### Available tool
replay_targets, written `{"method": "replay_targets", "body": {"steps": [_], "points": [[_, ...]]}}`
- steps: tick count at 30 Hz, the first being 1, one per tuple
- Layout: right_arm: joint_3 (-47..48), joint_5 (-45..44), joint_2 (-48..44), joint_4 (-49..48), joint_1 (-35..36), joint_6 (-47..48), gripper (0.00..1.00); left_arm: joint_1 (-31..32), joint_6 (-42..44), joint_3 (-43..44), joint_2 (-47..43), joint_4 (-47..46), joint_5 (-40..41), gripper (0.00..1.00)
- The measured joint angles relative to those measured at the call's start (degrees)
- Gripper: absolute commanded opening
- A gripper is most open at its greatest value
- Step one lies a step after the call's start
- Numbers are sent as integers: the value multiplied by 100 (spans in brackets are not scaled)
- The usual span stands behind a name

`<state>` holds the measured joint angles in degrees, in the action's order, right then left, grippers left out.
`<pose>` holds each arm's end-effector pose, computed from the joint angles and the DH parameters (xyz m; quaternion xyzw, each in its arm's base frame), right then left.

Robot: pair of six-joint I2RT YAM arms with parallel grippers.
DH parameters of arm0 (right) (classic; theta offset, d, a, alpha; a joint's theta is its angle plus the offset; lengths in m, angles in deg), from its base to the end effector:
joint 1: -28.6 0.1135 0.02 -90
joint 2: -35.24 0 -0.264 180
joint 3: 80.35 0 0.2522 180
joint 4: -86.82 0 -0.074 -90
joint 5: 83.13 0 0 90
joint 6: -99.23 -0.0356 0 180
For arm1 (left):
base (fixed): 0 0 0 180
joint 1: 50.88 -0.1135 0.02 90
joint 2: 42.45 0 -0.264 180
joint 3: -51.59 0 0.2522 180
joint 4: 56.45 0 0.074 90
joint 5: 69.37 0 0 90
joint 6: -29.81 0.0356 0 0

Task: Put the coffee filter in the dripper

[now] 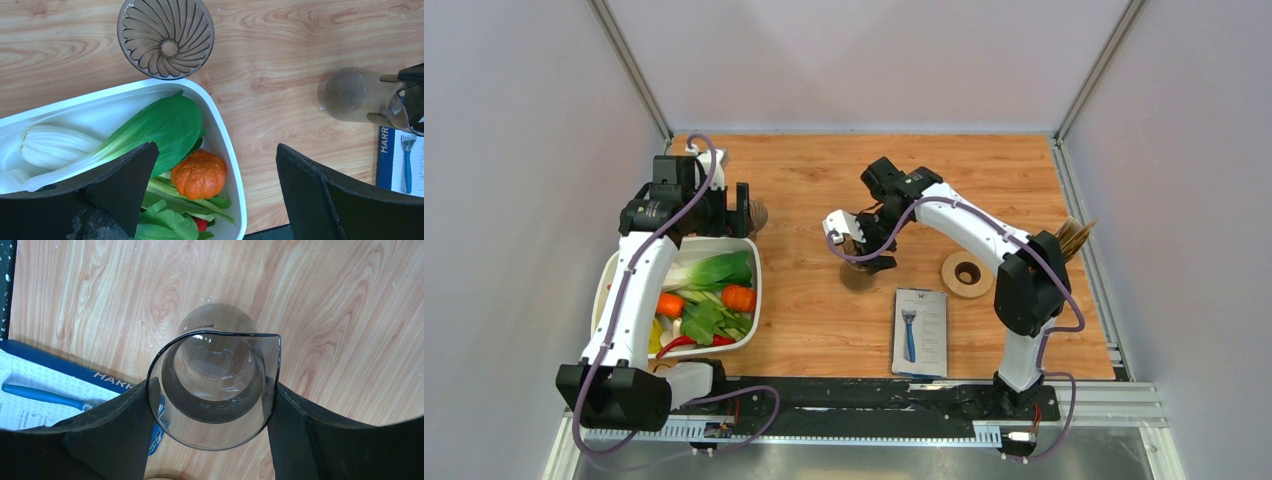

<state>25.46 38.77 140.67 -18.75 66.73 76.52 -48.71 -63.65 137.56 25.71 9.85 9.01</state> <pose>0.2803 0.2439 0.2694 -0.7807 0.5466 0.2298 0.1976 0.2336 -0.0160 0.3542 0.0254 0.9306 -0.1119 0.3475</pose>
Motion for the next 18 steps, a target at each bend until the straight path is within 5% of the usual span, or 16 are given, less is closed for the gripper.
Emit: {"method": "replay_targets", "body": {"steps": [14, 18], "points": [[778, 116, 752, 1178, 173, 1158, 71, -17, 55, 0, 28, 0, -205, 100], [787, 92, 754, 1255, 203, 1429, 80, -24, 81, 0, 39, 0, -238, 100]]}}
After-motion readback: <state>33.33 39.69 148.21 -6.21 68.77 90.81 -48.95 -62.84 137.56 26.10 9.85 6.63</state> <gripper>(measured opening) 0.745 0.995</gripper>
